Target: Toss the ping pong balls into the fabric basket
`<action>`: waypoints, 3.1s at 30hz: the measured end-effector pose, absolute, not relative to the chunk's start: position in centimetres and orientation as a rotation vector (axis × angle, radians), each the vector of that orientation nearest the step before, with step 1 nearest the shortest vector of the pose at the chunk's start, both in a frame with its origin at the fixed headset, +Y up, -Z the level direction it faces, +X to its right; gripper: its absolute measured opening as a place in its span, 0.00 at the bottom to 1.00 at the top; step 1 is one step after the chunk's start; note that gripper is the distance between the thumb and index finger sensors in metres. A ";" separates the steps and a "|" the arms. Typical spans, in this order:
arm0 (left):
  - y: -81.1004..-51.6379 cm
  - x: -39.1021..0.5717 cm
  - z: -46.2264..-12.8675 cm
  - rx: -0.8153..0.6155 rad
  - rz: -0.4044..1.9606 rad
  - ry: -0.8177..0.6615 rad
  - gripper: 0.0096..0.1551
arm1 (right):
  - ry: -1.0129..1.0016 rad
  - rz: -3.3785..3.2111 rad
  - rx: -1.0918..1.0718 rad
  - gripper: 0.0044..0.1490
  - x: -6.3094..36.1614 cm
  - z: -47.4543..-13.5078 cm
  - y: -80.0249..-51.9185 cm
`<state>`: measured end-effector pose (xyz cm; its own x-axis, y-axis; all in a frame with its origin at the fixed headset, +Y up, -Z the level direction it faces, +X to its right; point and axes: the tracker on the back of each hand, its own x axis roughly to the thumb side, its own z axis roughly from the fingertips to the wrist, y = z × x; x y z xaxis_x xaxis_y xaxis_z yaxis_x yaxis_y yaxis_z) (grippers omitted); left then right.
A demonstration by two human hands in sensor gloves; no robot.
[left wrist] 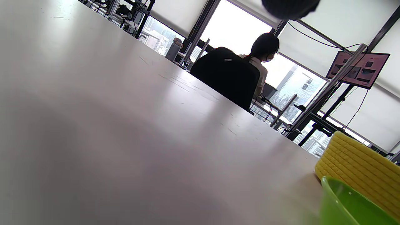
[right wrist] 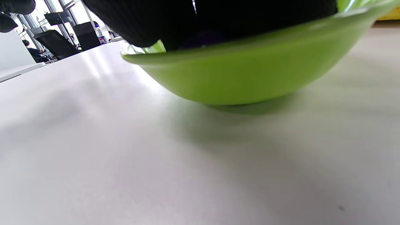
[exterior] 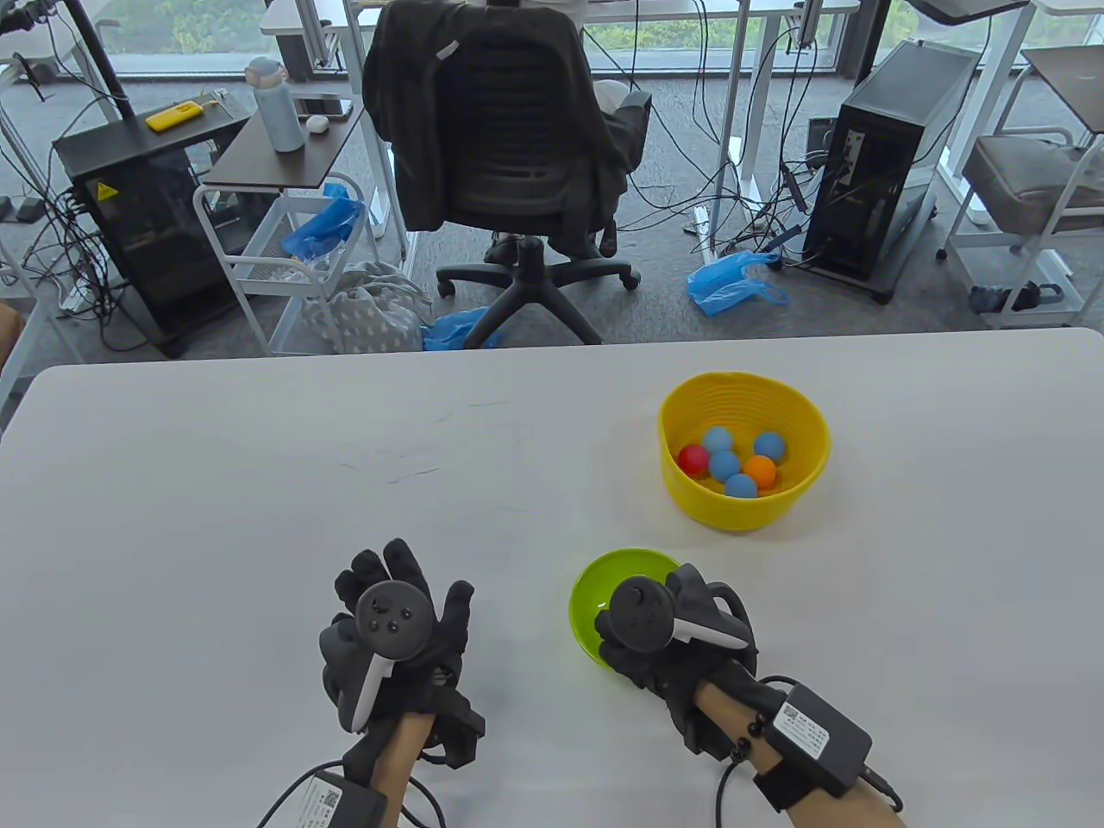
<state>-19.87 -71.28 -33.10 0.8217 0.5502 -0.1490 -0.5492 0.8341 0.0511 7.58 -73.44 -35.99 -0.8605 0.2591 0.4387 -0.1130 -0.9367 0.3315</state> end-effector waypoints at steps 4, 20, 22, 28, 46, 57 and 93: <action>-71.3 -19.9 -33.1 0.006 0.585 0.160 0.51 | 0.436 2.797 0.710 0.31 7.8 -36.3 -73.7; -71.3 -20.0 -33.0 0.013 0.589 0.156 0.51 | 0.083 2.424 0.668 0.32 12.2 -35.7 -70.1; -71.3 -20.0 -33.0 0.012 0.588 0.156 0.51 | 0.060 2.355 0.650 0.32 13.1 -35.8 -69.8; -71.3 -20.0 -33.0 0.012 0.587 0.157 0.51 | 0.007 2.121 0.575 0.32 16.4 -36.3 -68.9; -71.4 -19.8 -33.1 0.003 0.580 0.160 0.51 | -0.071 1.528 0.098 0.35 24.8 -39.7 -70.8; -71.4 -19.6 -33.2 -0.011 0.571 0.168 0.51 | 0.061 1.232 0.104 0.49 27.0 -42.4 -73.6; -71.4 -19.6 -33.1 -0.007 0.566 0.168 0.51 | -0.262 2.161 0.446 0.34 19.4 -37.8 -68.3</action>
<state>-19.57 -71.45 -33.10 0.8306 0.5334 -0.1601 -0.5346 0.8442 0.0392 19.39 -68.30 -37.85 -0.5413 0.7357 0.4072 -0.8118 -0.5834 -0.0249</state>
